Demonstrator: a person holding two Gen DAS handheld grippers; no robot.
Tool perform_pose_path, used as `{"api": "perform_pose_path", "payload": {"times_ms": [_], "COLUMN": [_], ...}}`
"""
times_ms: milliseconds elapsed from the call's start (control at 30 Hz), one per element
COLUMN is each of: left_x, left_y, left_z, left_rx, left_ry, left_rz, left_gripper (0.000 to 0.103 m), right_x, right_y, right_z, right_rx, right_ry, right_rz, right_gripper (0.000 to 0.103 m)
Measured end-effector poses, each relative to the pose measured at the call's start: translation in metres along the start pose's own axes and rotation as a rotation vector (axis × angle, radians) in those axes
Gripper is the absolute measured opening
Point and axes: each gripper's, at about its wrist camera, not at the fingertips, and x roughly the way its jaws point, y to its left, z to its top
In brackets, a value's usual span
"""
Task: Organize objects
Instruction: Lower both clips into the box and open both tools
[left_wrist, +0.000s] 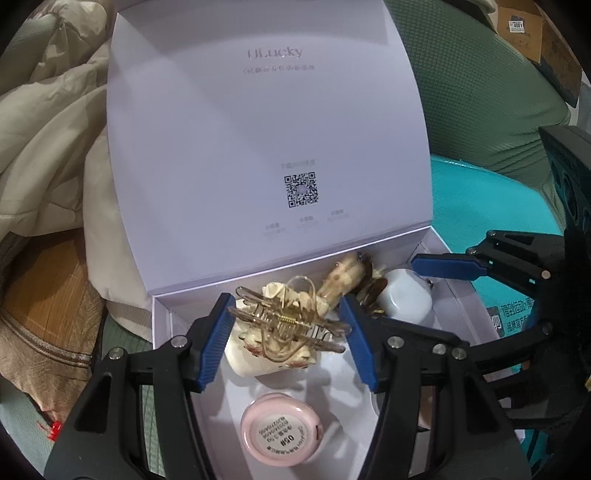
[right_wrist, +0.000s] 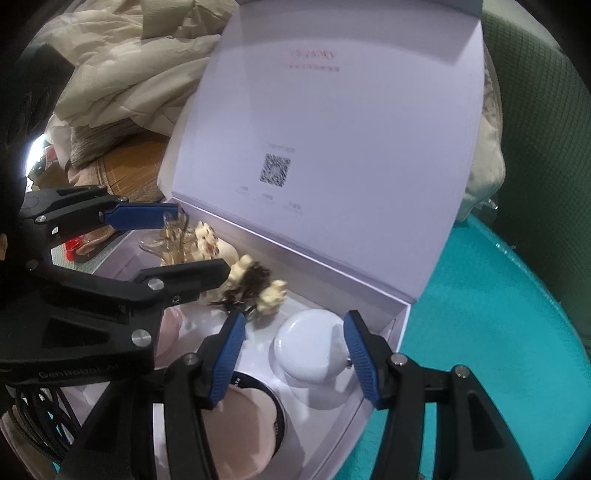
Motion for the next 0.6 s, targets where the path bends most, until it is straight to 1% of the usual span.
{"api": "perform_pose_path", "payload": {"times_ms": [100, 333, 467, 500, 567, 600], "left_x": [-0.008, -0.034, -0.047, -0.05, -0.049, -0.051], "left_y": [-0.003, -0.012, -0.016, -0.018, -0.006, 0.011], "left_z": [0.001, 0.006, 0.007, 0.007, 0.018, 0.019], "left_rx": [0.011, 0.024, 0.024, 0.025, 0.027, 0.026], "left_ry": [-0.01, -0.041, -0.055, -0.057, -0.063, -0.067], "left_rz": [0.014, 0.041, 0.031, 0.031, 0.032, 0.034], "left_gripper": [0.057, 0.059, 0.059, 0.059, 0.059, 0.059], "right_x": [-0.013, -0.037, -0.053, -0.057, -0.064, -0.068], "right_y": [0.003, 0.004, 0.005, 0.006, 0.005, 0.005], "right_z": [0.002, 0.003, 0.002, 0.002, 0.003, 0.003], "right_rx": [-0.007, 0.001, -0.006, -0.004, 0.0, 0.001], "right_ry": [-0.02, -0.031, -0.045, -0.049, -0.055, -0.06], "right_rz": [-0.002, -0.027, -0.037, -0.041, -0.046, -0.047], "right_gripper": [0.057, 0.057, 0.057, 0.058, 0.061, 0.062]}}
